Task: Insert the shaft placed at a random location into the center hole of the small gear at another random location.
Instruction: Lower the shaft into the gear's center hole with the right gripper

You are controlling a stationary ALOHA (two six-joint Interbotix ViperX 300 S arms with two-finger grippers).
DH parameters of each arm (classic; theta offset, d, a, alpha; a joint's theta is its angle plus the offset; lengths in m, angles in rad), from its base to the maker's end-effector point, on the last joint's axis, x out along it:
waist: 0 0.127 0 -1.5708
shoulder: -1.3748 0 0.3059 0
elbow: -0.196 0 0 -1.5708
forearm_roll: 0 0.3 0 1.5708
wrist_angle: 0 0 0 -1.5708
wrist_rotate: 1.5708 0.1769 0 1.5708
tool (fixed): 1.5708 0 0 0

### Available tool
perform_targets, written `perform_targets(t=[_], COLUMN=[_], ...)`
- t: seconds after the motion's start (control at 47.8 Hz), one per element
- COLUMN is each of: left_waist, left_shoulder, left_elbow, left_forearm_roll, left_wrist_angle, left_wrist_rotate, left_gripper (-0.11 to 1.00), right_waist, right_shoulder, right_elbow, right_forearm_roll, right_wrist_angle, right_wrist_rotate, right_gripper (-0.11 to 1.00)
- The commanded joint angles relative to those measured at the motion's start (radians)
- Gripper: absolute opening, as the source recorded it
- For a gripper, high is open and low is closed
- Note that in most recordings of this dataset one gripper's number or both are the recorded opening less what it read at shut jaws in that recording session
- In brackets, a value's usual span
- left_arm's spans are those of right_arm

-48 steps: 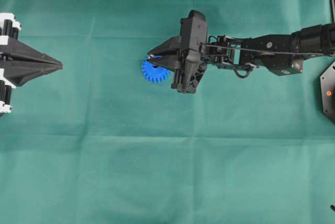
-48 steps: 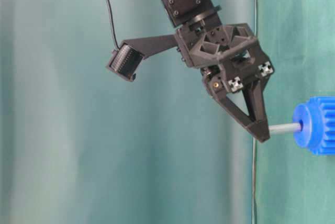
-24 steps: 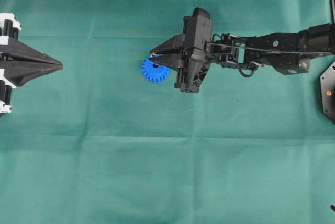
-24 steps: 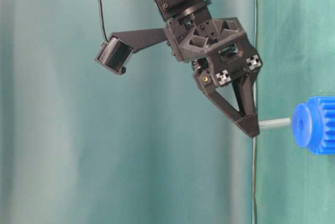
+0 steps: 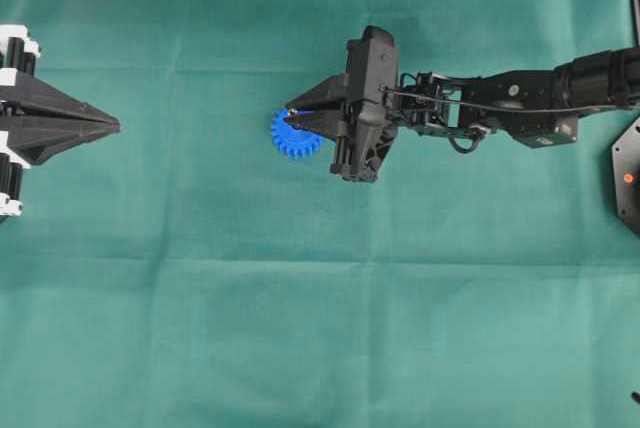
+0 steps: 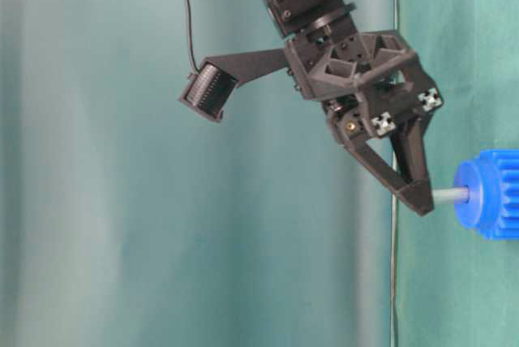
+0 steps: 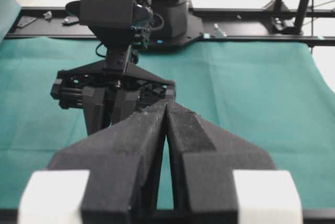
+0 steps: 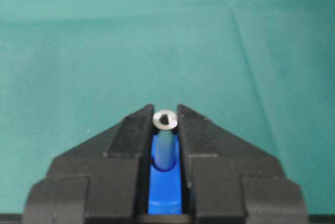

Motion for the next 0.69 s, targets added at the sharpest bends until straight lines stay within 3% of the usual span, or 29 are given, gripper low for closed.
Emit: perform_targets(t=[0.0,0.669], left_waist=[0.0,0.0], left_shoulder=[0.008,0.008], left_elbow=[-0.025,-0.025], left_forearm_roll=[0.003,0.003], left_wrist_angle=[-0.003,-0.003], left_wrist_rotate=[-0.002,-0.002], left_gripper=[0.0,0.0], right_waist=[0.0,0.0], right_shoulder=[-0.011,0.04], right_elbow=[-0.014,-0.018], right_forearm_roll=[0.003,0.003], right_wrist_angle=[-0.023,-0.021], right_wrist_rotate=[-0.018,-0.011], right_gripper=[0.14,0.14])
